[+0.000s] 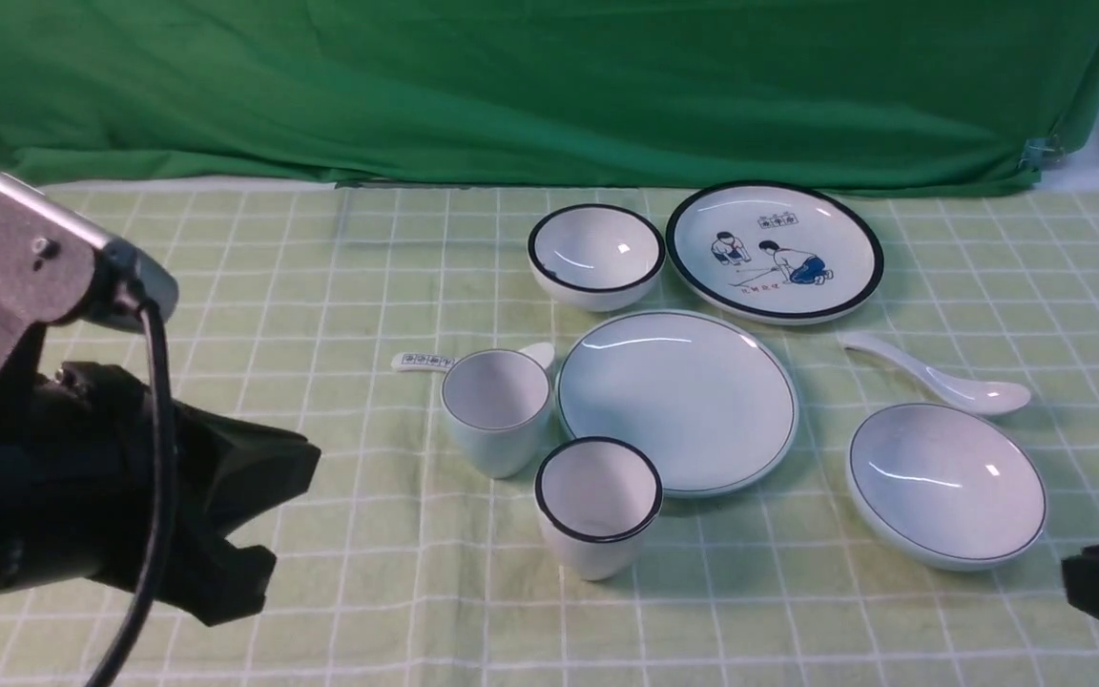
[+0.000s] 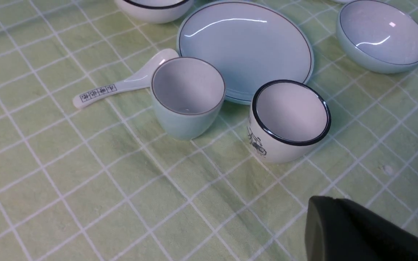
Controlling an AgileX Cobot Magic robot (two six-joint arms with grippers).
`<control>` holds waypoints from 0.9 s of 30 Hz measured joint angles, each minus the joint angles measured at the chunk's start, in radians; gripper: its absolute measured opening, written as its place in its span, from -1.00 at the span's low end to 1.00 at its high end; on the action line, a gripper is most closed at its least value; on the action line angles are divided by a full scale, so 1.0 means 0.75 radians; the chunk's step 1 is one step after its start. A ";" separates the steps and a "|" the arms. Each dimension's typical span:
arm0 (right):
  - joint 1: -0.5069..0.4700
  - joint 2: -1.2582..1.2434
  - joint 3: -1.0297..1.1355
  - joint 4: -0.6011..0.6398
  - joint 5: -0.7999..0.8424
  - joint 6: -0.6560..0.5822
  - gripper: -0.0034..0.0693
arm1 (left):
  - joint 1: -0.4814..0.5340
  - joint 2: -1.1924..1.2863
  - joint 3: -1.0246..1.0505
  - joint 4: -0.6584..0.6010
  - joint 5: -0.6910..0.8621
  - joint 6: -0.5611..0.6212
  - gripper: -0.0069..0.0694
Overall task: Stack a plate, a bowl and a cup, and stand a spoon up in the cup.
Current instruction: Use the right arm to grab a blue rice bowl
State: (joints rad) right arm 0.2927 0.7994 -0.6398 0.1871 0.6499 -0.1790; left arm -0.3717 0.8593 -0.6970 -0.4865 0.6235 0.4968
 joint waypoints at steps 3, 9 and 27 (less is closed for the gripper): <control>0.000 0.339 -0.163 -0.045 0.078 -0.073 -0.53 | 0.000 -0.040 0.000 0.000 0.017 0.029 -0.81; 0.003 0.756 -0.362 -0.072 0.077 -0.125 0.06 | 0.000 -0.104 -0.004 -0.004 0.014 0.073 -0.81; 0.053 1.227 -0.392 -0.224 -0.214 -0.195 -0.19 | 0.000 -0.108 -0.004 -0.004 0.004 0.087 -0.81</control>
State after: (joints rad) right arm 0.3325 1.7195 -0.9338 0.0193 0.4893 -0.3255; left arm -0.3717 0.7782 -0.7002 -0.4896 0.6265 0.5619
